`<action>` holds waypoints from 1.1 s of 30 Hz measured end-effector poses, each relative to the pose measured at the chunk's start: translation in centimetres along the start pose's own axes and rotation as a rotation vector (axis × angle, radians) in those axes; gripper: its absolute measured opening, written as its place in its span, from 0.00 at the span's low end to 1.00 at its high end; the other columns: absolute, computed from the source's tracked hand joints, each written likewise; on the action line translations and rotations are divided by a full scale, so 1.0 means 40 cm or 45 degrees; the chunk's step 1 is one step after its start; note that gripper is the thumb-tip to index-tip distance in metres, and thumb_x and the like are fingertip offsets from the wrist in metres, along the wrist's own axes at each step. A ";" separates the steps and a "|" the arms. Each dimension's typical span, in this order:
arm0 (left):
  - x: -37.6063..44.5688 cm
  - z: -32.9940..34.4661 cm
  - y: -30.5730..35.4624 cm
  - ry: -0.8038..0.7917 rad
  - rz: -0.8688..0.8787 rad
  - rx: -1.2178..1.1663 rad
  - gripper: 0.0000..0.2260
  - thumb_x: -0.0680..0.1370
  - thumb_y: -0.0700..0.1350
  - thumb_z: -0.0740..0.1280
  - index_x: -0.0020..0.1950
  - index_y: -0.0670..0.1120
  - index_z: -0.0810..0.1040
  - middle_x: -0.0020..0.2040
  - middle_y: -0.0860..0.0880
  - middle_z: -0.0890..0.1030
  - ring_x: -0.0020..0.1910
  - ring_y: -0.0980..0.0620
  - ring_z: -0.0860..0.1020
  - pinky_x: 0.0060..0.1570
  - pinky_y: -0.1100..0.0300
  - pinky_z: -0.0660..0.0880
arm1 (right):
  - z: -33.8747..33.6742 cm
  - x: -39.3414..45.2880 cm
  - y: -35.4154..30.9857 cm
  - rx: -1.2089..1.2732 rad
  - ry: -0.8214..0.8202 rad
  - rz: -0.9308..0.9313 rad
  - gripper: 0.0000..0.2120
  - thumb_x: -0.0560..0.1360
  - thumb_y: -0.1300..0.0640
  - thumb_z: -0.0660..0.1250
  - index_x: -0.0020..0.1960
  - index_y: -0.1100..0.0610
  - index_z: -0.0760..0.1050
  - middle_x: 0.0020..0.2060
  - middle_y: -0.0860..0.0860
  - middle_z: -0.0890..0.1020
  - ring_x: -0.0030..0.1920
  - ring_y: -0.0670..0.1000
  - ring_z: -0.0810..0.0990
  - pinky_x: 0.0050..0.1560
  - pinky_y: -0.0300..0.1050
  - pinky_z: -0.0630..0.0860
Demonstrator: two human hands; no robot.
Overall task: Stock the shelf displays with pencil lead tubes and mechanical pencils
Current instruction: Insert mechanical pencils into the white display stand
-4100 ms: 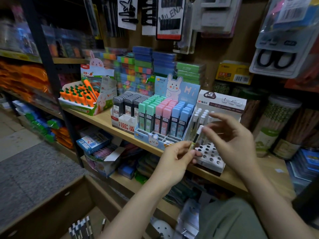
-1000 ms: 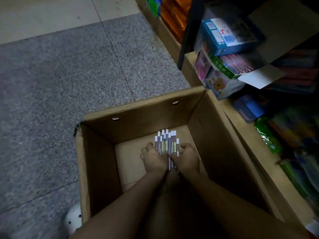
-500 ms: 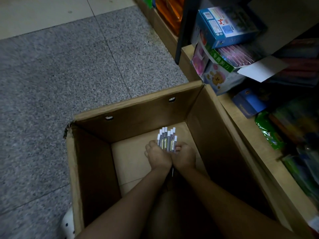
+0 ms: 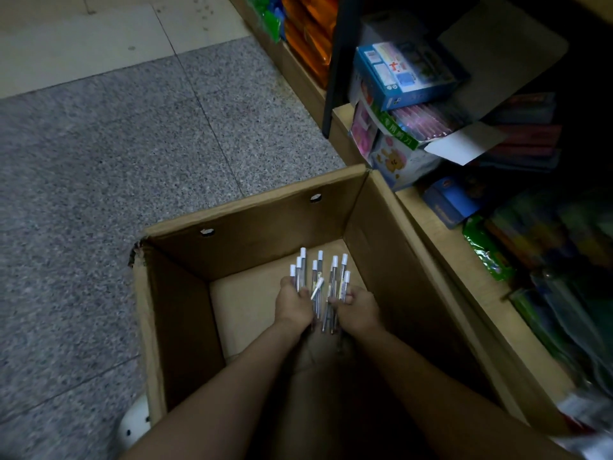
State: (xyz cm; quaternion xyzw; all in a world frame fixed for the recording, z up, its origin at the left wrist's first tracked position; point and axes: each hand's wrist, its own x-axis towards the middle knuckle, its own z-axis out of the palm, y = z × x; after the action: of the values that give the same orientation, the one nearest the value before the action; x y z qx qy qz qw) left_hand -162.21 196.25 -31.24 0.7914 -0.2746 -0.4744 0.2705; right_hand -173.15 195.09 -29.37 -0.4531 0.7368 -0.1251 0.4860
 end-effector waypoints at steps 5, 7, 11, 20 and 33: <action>-0.087 -0.041 0.036 -0.076 0.082 -0.057 0.05 0.82 0.41 0.58 0.58 0.45 0.66 0.52 0.40 0.79 0.54 0.39 0.78 0.50 0.55 0.74 | -0.080 -0.080 -0.025 0.244 -0.095 0.090 0.07 0.76 0.64 0.69 0.53 0.64 0.80 0.49 0.59 0.84 0.50 0.57 0.83 0.57 0.51 0.78; -0.134 -0.063 0.067 -0.106 0.055 -0.117 0.10 0.82 0.43 0.57 0.61 0.41 0.67 0.56 0.33 0.78 0.57 0.34 0.77 0.54 0.46 0.75 | -0.123 -0.128 -0.040 0.267 -0.103 0.056 0.06 0.75 0.65 0.69 0.52 0.66 0.79 0.48 0.61 0.83 0.49 0.58 0.82 0.56 0.54 0.78; -0.280 -0.107 0.169 -0.297 0.162 -0.397 0.09 0.82 0.47 0.61 0.52 0.41 0.74 0.35 0.41 0.78 0.32 0.45 0.78 0.30 0.56 0.74 | -0.227 -0.250 -0.077 0.385 -0.123 -0.047 0.05 0.76 0.65 0.69 0.51 0.65 0.79 0.42 0.59 0.81 0.39 0.54 0.80 0.38 0.46 0.78; -0.606 -0.136 0.390 -0.836 0.585 -0.504 0.12 0.78 0.44 0.69 0.59 0.39 0.79 0.36 0.45 0.76 0.28 0.56 0.70 0.25 0.67 0.62 | -0.512 -0.564 -0.152 0.397 -0.004 -0.537 0.12 0.76 0.68 0.67 0.59 0.66 0.79 0.48 0.61 0.83 0.44 0.53 0.81 0.49 0.43 0.79; -0.913 0.027 0.642 -1.219 0.754 -0.810 0.14 0.69 0.47 0.72 0.51 0.40 0.80 0.25 0.53 0.66 0.21 0.60 0.61 0.17 0.69 0.58 | -0.883 -0.837 -0.096 0.353 0.642 -0.997 0.11 0.72 0.58 0.75 0.49 0.44 0.82 0.39 0.45 0.86 0.40 0.42 0.83 0.50 0.45 0.80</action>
State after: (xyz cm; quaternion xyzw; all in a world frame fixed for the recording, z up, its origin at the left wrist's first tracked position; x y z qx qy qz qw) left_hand -182.32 203.28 8.00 0.2640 -0.4176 -0.7385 0.4589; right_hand -196.41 210.32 10.74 -0.5830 0.5821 -0.5013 0.2645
